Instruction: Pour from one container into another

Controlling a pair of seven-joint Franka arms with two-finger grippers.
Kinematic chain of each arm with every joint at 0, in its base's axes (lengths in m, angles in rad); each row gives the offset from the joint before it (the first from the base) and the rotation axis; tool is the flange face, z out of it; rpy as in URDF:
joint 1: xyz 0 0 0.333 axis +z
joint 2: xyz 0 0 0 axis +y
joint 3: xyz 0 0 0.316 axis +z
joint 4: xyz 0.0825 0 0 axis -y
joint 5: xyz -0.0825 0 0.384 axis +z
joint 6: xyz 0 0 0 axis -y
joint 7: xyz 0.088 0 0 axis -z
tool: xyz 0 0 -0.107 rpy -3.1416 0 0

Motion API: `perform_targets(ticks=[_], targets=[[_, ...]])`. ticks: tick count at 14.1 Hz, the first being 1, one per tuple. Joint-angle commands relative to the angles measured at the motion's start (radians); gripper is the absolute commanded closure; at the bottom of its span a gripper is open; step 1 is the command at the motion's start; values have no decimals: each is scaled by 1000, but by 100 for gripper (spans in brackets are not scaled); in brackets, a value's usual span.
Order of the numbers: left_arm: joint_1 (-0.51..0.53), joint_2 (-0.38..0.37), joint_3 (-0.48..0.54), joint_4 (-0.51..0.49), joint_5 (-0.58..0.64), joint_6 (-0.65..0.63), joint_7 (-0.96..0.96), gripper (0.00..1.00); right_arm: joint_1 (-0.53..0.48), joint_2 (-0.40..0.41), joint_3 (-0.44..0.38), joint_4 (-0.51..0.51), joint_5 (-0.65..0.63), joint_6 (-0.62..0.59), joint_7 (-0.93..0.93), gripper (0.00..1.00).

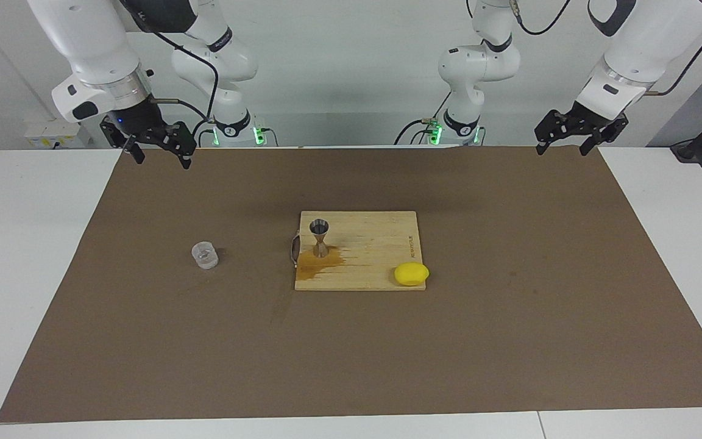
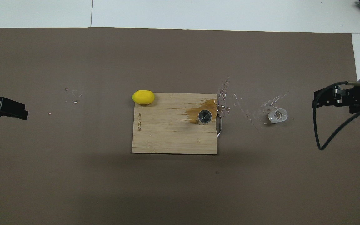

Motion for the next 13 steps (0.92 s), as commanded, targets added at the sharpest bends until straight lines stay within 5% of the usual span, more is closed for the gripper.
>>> perform_targets(ticks=[1, 13], targets=[[-12, -14, 10, -13, 0, 2, -8, 0, -7, -19, 3, -26, -16, 23, 20, 0], [-12, -14, 10, -13, 0, 2, -8, 0, -2, -20, 4, -35, -20, 22, -36, 0]])
